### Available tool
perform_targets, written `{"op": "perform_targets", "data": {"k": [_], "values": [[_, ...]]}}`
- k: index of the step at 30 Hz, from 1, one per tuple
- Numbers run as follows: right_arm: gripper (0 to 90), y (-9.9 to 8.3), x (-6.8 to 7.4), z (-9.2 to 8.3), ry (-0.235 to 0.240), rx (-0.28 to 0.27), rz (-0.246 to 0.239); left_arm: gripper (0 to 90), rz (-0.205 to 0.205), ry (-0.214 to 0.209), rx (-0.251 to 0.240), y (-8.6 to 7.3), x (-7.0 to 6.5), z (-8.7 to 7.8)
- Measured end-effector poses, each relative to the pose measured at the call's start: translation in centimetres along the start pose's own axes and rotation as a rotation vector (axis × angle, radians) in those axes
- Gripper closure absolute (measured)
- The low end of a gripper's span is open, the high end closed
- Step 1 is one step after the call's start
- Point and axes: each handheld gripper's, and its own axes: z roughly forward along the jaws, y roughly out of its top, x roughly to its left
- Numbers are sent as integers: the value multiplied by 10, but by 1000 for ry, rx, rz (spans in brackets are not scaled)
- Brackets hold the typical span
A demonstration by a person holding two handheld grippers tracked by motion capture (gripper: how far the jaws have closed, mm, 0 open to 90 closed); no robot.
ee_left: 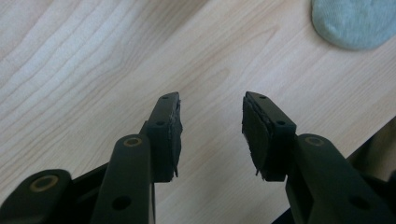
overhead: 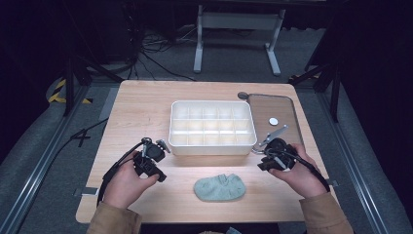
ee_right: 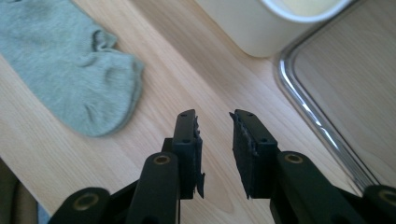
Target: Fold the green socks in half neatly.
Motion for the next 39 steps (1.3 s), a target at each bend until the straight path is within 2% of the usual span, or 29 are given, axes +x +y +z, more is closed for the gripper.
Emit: {"op": "perform_targets", "data": {"k": [2, 3, 4, 5, 8, 10, 11, 12, 14, 15, 16, 21, 23, 25, 26, 29, 34, 39], "values": [[702, 1, 2, 3, 2, 1, 0, 534, -49, -42, 15, 1, 3, -1], [702, 1, 3, 3, 11, -1, 1, 498, -55, -34, 11, 2, 2, -2], [701, 0, 3, 3, 17, -2, 2, 512, -45, -26, -3, 3, 0, -4], [703, -1, 4, 4, 25, -7, 2, 554, -21, -34, -12, 5, -2, -6], [715, -3, 5, 3, 32, -5, 6, 589, 16, -49, -16, 9, -11, -7], [718, -4, 7, 2, 49, -11, 13, 624, 45, -19, -23, 10, -20, -6], [714, -4, 8, 1, 46, -17, 13, 654, 57, -3, -44, 9, -24, -6], [711, -4, 9, 1, 50, -29, 14, 694, 56, 3, -88, 8, -29, -7], [730, -4, 14, 0, 62, -51, 2, 758, 68, -42, -141, 9, -35, -9], [742, -3, 17, 1, 75, -56, -9, 784, 76, -57, -143, 9, -37, -9], [753, -2, 18, 1, 80, -59, -13, 785, 97, -70, -138, 11, -40, -9], [795, 1, 28, 7, 108, -60, -40, 764, 124, -94, -115, 17, -49, -4], [839, 2, 32, 9, 96, -79, -41, 763, 152, -79, -131, 19, -55, -1], [871, 3, 37, 10, 99, -94, -49, 763, 190, -55, -168, 20, -60, 1], [881, 3, 41, 11, 112, -101, -57, 761, 186, -74, -184, 21, -62, 3], [889, 5, 50, 17, 146, -96, -77, 730, 176, -140, -160, 25, -63, 10], [889, 9, 67, 34, 187, -21, -119, 680, 131, -159, -119, 28, -62, 21], [889, 9, 76, 44, 201, 52, -137, 650, 123, -164, -93, 30, -63, 24]]}}
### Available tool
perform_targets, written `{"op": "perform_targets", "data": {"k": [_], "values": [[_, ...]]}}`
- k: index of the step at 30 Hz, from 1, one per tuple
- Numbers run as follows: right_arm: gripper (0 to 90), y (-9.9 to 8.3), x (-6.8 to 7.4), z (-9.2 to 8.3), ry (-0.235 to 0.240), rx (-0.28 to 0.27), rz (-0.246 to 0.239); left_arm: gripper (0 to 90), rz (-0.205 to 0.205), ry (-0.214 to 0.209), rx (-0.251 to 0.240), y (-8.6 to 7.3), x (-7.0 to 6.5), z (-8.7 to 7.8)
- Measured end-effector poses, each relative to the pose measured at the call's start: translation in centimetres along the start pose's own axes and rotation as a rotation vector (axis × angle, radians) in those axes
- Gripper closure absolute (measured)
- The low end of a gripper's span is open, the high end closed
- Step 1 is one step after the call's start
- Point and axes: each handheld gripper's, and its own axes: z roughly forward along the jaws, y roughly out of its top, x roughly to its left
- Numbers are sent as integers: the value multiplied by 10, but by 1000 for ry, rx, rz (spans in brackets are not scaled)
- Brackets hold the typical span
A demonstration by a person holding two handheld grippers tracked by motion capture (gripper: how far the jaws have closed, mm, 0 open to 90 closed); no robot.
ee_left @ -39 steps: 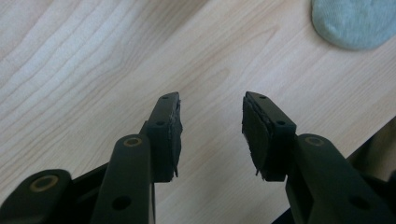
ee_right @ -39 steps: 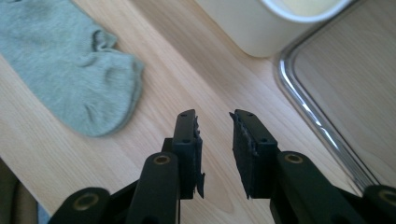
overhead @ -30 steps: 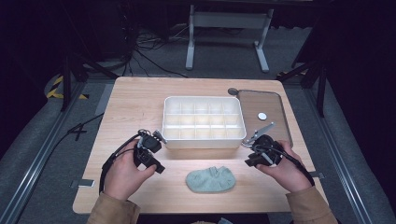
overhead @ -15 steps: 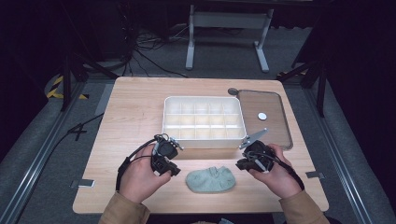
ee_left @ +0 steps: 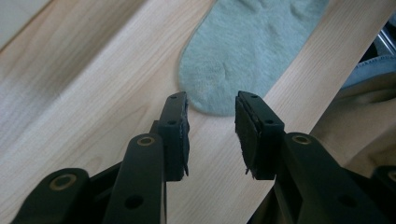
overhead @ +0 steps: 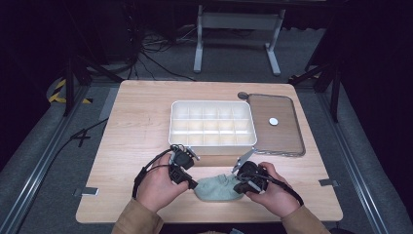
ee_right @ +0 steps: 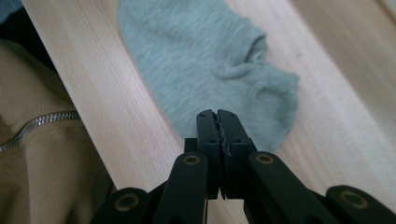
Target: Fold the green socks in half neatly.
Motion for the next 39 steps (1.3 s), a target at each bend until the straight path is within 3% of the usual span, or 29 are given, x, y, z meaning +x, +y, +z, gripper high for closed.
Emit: {"op": "perform_targets", "data": {"k": [2, 5, 7, 10, 11, 15, 17, 23, 27, 34, 37, 39], "values": [[890, -1, -1, 3, -9, 18, 3, 641, -8, 1, 31, 2, 0, 3], [890, -1, -2, 8, -29, 48, 12, 639, -8, -6, 35, 2, 1, 5], [892, -3, -4, 19, -53, 104, 23, 632, -27, 1, 49, 2, 1, 8], [892, -3, -4, 19, -52, 104, 18, 601, -67, -9, 77, 1, 7, 13], [892, -3, -3, 20, -59, 102, 11, 601, -82, 6, 86, 0, 9, 16], [890, -3, -2, 19, -56, 111, 17, 601, -118, 1, 60, -2, 12, 21], [890, -3, -3, 20, -53, 110, 15, 602, -128, -28, 49, -2, 11, 24], [890, -3, -3, 20, -54, 112, 15, 598, -157, -35, 31, 0, 9, 34], [890, -2, -2, 20, -54, 119, 15, 646, -173, -47, 43, 0, 7, 42], [887, -2, -1, 20, -60, 121, 15, 698, -180, -12, 48, 2, 2, 47], [872, -2, -1, 20, -64, 118, 7, 767, -189, -29, 49, 3, 2, 47], [872, -2, 1, 18, -42, 112, 12, 815, -195, -32, 46, 3, 2, 47]]}}
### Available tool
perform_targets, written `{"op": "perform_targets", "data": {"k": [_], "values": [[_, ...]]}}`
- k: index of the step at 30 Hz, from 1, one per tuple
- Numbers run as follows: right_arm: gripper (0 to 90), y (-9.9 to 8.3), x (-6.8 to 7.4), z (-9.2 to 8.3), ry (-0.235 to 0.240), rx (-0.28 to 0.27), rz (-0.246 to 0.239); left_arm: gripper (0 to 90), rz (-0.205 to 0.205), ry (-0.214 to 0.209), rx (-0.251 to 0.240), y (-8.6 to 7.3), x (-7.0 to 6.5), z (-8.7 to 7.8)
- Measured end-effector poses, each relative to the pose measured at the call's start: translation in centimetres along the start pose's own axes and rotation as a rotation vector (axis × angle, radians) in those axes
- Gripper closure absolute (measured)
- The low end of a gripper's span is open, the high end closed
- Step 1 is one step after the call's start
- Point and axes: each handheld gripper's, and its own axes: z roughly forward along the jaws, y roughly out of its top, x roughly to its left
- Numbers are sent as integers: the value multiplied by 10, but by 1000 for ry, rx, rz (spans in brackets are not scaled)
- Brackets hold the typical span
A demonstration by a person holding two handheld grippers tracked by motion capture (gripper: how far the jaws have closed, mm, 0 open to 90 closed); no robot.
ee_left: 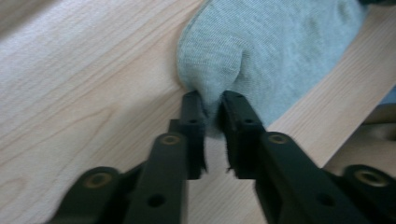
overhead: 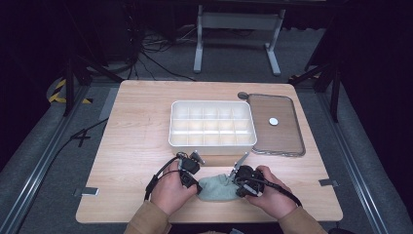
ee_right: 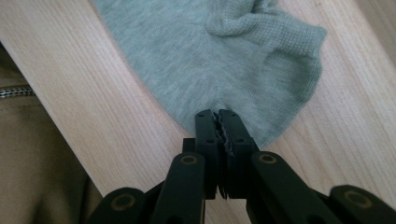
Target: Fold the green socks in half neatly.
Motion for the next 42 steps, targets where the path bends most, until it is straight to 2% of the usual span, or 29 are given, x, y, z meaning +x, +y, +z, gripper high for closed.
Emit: {"op": "perform_targets", "data": {"k": [3, 8, 9, 11, 13, 14, 17, 20, 21, 25, 31, 35, 37, 39, 42], "values": [[889, 2, 2, -6, 12, -48, -2, 830, 10, 8, 0, 0, -2, -1], [894, 8, 8, -11, -7, -141, -19, 832, 27, 33, 4, 1, -5, -3], [894, 8, 8, -11, -7, -141, -19, 832, 29, 31, 2, 0, -5, -4], [895, 15, 12, -8, 9, -203, -26, 832, 34, 34, 0, 0, -5, -5], [897, 21, 15, -4, 27, -235, -33, 831, 31, 28, -2, -1, -6, -6], [897, 24, 18, -1, 38, -238, -38, 831, 30, 28, -4, -1, -6, -7], [898, 26, 22, 5, 26, -246, -45, 832, 29, 22, -2, -2, -5, -6], [897, 26, 20, 17, 22, -196, -41, 832, 28, 17, -4, -2, -3, -7], [897, 25, 20, 18, 18, -200, -42, 832, 27, 9, -9, -2, -2, -8], [897, 23, 22, 18, 6, -201, -49, 832, 23, -12, -24, -3, -1, -11], [898, 20, 21, 17, 9, -218, -44, 832, 29, -8, -26, -2, -2, -12], [898, 13, 12, 4, 42, -264, -9, 830, 52, -14, -8, -2, -3, -16], [897, 9, 7, -1, 27, -269, 10, 830, 54, -16, -6, -2, -3, -17], [897, -1, -3, -8, -1, -261, 50, 829, 53, -14, 5, -1, -4, -19], [897, -9, -8, -9, -1, -241, 75, 829, 57, -7, 23, 1, -4, -20]]}}
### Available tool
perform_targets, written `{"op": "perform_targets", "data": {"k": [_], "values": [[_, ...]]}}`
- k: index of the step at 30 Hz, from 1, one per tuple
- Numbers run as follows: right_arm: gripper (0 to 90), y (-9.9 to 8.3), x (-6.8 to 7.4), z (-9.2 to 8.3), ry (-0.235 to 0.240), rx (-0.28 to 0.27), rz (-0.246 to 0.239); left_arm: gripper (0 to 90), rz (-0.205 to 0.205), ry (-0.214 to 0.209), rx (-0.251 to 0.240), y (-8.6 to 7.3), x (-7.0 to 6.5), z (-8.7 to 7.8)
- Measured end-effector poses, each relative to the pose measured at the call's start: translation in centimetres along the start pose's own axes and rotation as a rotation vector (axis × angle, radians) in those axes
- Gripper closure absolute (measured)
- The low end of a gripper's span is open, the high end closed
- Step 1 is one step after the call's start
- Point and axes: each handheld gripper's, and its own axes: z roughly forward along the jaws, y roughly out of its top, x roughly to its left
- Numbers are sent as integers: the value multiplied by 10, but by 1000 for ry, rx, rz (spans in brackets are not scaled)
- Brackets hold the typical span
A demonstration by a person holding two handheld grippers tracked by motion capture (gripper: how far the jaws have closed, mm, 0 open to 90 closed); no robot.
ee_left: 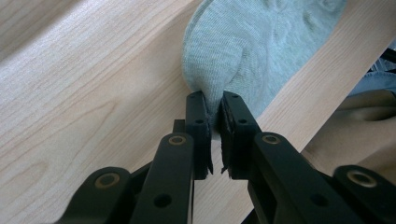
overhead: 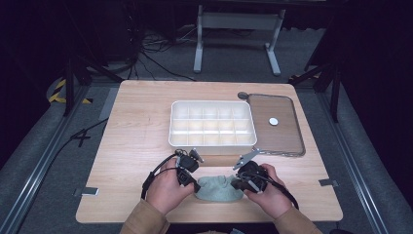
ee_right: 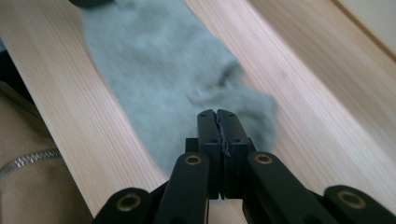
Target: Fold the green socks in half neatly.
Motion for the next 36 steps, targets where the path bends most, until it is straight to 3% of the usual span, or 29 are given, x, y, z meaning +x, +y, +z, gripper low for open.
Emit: {"op": "perform_targets", "data": {"k": [2, 6, 9, 10, 15, 23, 25, 31, 36], "values": [[896, -7, -1, 1, 35, 28, 21, 829, -2, 5, 8, 1, 0, 0], [896, -11, -1, 10, 26, 73, 15, 829, 9, 5, 11, 2, -3, -1], [896, -11, -2, 11, 26, 63, 13, 825, 19, 6, -6, 4, -5, -3], [896, -11, -1, 11, 30, 64, 13, 822, 40, -2, -30, 5, -8, -6], [896, -11, -4, 11, 42, 67, 15, 823, 78, -8, -64, 9, -14, -10], [894, -10, -4, 11, 48, 72, 21, 824, 147, -26, -136, 19, -35, -16], [893, -10, -5, 11, 49, 72, 24, 824, 159, -32, -136, 22, -40, -15], [891, -14, -7, 11, 65, 48, 37, 828, 217, -63, -123, 34, -52, -5], [893, -25, -16, 11, 128, -21, 81, 832, 252, -78, -134, 42, -53, 1]]}}
